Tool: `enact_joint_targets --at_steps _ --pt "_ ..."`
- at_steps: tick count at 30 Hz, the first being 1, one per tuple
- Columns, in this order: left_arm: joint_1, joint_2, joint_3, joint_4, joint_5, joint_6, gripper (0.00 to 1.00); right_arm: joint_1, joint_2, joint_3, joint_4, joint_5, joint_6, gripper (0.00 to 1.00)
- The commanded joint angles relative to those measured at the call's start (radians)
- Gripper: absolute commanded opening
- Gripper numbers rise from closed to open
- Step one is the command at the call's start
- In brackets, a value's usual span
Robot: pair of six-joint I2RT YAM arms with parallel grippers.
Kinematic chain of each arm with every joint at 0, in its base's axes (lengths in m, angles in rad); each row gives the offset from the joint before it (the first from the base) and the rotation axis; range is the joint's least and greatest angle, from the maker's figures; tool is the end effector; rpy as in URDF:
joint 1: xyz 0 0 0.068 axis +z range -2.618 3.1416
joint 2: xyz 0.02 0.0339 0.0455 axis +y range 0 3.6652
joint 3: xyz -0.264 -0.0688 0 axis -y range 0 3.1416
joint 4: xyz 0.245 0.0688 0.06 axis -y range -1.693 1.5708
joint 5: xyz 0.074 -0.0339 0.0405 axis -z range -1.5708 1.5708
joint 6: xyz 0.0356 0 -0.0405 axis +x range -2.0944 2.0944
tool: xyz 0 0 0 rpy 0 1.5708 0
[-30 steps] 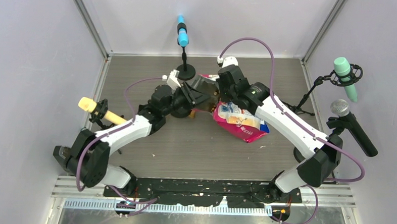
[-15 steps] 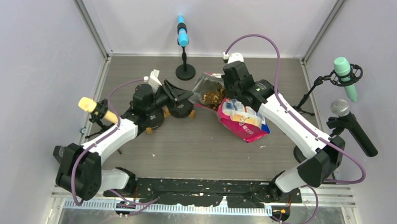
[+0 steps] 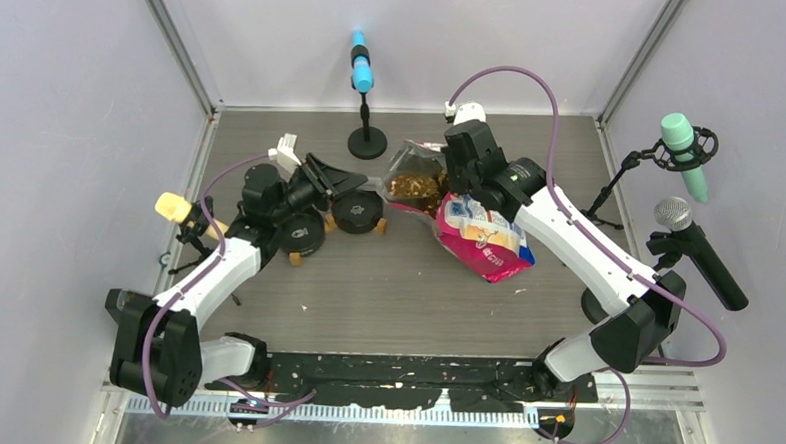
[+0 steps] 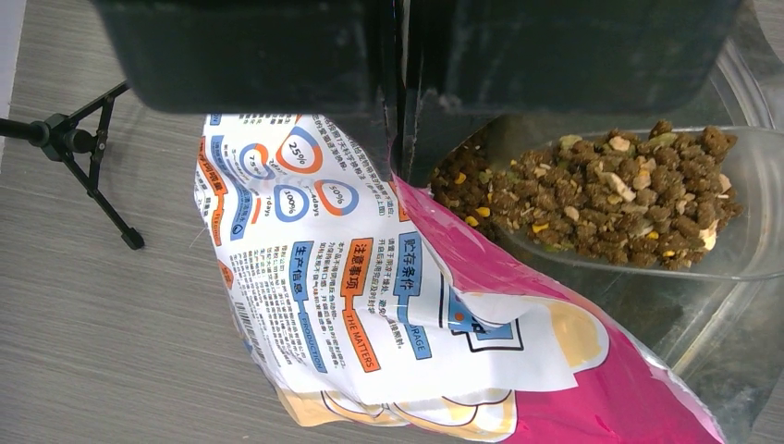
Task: Serve the pet food
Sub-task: Collect the pet food from the pet food bag, then pour the pet food into the pet food bowl.
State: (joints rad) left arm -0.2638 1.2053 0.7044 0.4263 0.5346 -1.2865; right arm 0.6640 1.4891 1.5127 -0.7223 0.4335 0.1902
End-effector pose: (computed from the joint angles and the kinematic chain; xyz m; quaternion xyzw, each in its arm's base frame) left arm 0.2595 -0.0889 0.2872 -0.1893 0.7044 -0.5974 0.3332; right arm 0.2639 0.1875 0.3740 -0.1195 0.8818 -0.0066 0.4562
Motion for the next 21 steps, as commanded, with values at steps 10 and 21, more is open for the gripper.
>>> enact_joint_targets --at_steps 10,21 --pt "0.028 0.001 0.056 0.182 0.105 -0.136 0.00 -0.015 -0.027 -0.005 0.029 0.047 -0.015 0.05" --pt "0.068 -0.007 0.123 0.061 0.167 -0.109 0.00 -0.015 -0.033 -0.001 0.031 0.061 -0.021 0.05"
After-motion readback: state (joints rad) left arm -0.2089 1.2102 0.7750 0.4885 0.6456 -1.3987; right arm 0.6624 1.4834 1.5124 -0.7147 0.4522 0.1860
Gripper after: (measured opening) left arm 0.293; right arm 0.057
